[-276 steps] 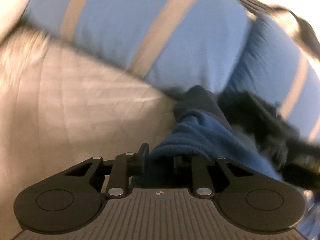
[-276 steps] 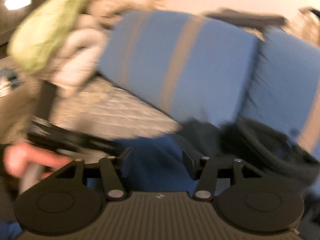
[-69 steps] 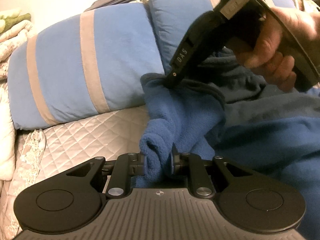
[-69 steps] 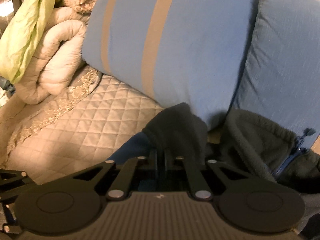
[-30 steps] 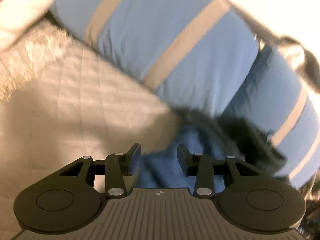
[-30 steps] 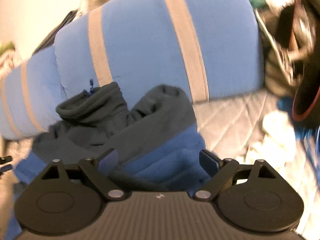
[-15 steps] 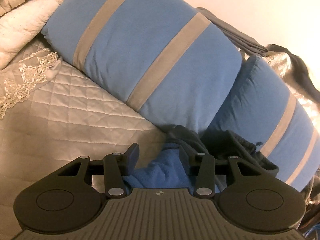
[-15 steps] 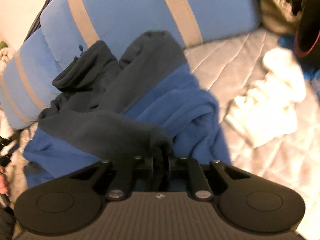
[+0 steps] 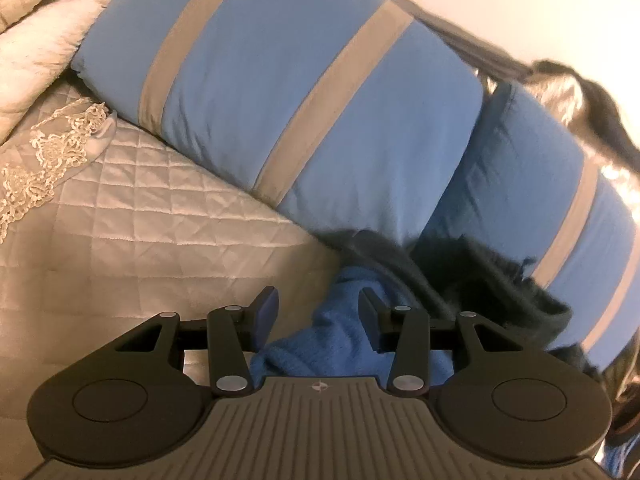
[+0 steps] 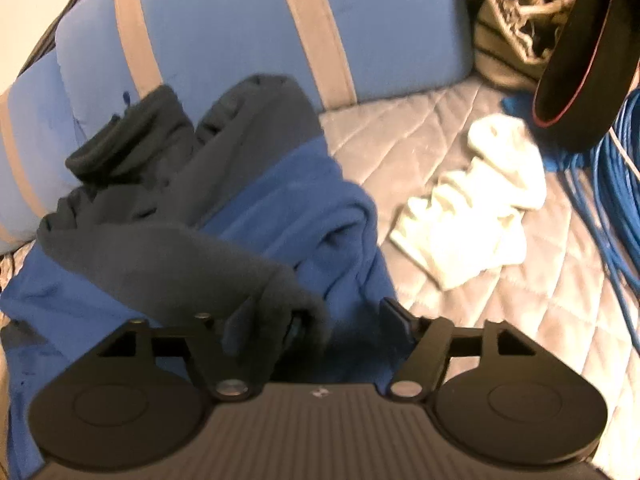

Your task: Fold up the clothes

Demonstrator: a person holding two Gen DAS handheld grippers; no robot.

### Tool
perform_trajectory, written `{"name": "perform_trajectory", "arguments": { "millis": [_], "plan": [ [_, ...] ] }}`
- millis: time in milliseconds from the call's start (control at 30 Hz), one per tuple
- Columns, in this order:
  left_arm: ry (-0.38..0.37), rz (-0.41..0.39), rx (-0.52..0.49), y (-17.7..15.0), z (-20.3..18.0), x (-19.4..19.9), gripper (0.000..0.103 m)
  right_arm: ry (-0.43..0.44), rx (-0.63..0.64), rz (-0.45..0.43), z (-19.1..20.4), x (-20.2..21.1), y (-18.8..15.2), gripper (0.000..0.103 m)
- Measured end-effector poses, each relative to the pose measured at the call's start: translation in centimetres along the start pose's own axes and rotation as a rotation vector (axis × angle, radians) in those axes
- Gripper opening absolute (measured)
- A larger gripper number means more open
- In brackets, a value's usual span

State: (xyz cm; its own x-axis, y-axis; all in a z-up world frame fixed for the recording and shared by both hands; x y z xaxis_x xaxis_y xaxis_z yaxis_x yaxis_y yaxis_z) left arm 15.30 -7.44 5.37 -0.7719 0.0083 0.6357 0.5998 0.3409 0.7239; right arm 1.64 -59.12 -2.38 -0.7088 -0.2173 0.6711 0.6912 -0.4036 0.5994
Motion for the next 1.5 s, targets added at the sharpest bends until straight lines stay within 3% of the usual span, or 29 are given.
{"name": "perform_trajectory", "arguments": {
  "millis": [167, 367, 433, 500, 567, 667, 800, 833, 867, 900, 967, 1000, 1067, 1133, 1267, 1500],
  "plan": [
    [0.014, 0.080, -0.031, -0.9, 0.2, -1.4, 0.044, -0.038, 0.057, -0.036, 0.2, 0.1, 0.5, 0.088],
    [0.014, 0.166, -0.027, -1.9, 0.9, -2.6, 0.043, 0.016, 0.047, 0.020, 0.7, -0.7, -0.1, 0.087],
    [0.010, 0.178, -0.023, -2.1, 1.2, -2.9, 0.035, 0.021, 0.048, 0.041, 0.8, -1.0, -0.3, 0.084],
    [0.009, 0.190, -0.026, -2.2, 1.4, -3.2, 0.026, 0.036, 0.045, 0.057, 0.9, -1.1, -0.6, 0.069],
    [0.010, 0.193, -0.030, -2.3, 1.5, -3.5, 0.021, 0.073, 0.031, 0.065, 1.2, -1.0, -0.8, 0.038],
    [0.003, 0.193, -0.029, -2.1, 1.6, -3.9, 0.018, 0.102, 0.031, 0.055, 1.8, -0.9, -0.8, 0.029],
    [-0.027, 0.234, 0.079, -1.7, 3.4, -5.0, 0.017, 0.160, -0.010, 0.036, 2.0, -1.2, -0.5, 0.028],
    [-0.036, 0.247, 0.114, -1.7, 3.9, -5.4, 0.017, 0.168, -0.024, 0.035, 1.9, -1.3, -0.4, 0.028],
    [-0.047, 0.261, 0.147, -1.7, 4.4, -5.7, 0.017, 0.152, -0.027, 0.037, 1.8, -1.6, -0.4, 0.037],
    [-0.056, 0.274, 0.170, -1.9, 4.7, -6.0, 0.017, 0.129, -0.026, 0.041, 1.5, -1.8, -0.4, 0.047],
    [-0.071, 0.300, 0.212, -2.3, 5.4, -6.6, 0.021, 0.083, -0.024, 0.048, 1.1, -2.4, -0.5, 0.079],
    [-0.064, 0.306, 0.218, -2.5, 5.5, -6.8, 0.025, 0.056, 0.007, 0.044, 1.1, -2.4, -0.4, 0.085],
    [-0.042, 0.311, 0.231, -2.9, 6.0, -7.1, 0.050, 0.001, 0.088, 0.032, 1.2, -2.4, -0.3, 0.093],
    [-0.042, 0.313, 0.254, -2.9, 6.3, -7.1, 0.051, -0.045, 0.137, 0.002, 1.5, -1.8, -0.1, 0.099],
    [-0.016, 0.315, 0.260, -2.5, 6.4, -6.2, 0.061, -0.107, 0.208, -0.072, 2.7, -0.4, 0.5, 0.100],
    [0.029, 0.230, 0.126, -1.5, 5.4, -3.2, 0.063, -0.186, 0.333, -0.181, 4.5, 2.0, 1.0, 0.103]
  ]
}}
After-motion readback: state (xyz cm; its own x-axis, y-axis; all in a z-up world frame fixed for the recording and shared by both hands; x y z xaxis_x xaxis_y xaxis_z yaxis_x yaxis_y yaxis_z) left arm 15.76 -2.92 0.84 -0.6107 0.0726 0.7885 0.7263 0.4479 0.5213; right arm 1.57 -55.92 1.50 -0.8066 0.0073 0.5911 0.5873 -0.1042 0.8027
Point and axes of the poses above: each gripper's, at about its wrist camera, not at the fingertips, and x roughly against the way its jaws point, z to its left, y to its top, the point moved 6 cm from there along -x, roughly the way its jaws point, and after that the axes turned 12 degrees about y, right-handed, at the moved point
